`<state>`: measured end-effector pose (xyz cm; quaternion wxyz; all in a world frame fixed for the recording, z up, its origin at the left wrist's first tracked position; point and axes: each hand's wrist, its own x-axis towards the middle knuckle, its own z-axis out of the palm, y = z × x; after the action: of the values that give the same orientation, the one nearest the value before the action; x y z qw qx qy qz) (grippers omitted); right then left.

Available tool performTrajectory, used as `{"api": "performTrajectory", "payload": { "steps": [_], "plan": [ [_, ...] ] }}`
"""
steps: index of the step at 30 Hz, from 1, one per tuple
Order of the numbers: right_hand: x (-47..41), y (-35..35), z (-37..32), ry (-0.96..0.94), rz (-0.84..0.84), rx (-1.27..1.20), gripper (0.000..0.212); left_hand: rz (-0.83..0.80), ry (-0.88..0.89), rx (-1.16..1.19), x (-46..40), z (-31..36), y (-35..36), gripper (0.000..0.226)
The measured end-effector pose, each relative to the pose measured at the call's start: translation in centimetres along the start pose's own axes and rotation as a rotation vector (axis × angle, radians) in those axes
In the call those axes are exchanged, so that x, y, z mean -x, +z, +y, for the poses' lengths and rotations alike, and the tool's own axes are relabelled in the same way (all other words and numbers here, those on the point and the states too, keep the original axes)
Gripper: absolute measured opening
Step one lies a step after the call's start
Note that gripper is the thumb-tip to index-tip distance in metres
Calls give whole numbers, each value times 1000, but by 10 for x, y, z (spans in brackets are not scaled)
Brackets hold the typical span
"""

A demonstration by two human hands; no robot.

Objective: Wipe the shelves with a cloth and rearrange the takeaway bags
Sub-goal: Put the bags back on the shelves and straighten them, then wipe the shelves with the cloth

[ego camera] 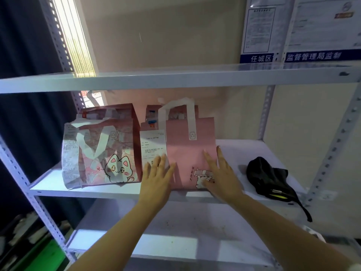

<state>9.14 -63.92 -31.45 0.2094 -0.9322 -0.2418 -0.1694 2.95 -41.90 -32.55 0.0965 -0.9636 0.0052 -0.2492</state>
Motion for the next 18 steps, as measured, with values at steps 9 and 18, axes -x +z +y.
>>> {"api": "performTrajectory", "payload": {
  "steps": [9, 18],
  "plan": [
    [27, -21, 47, -21, -104, 218, 74, 121, 186, 166, 15, 37, -20, 68],
    [30, -34, 118, 455, -372, 331, 78, 79, 329, 151, 30, 65, -12, 64]
  ]
}}
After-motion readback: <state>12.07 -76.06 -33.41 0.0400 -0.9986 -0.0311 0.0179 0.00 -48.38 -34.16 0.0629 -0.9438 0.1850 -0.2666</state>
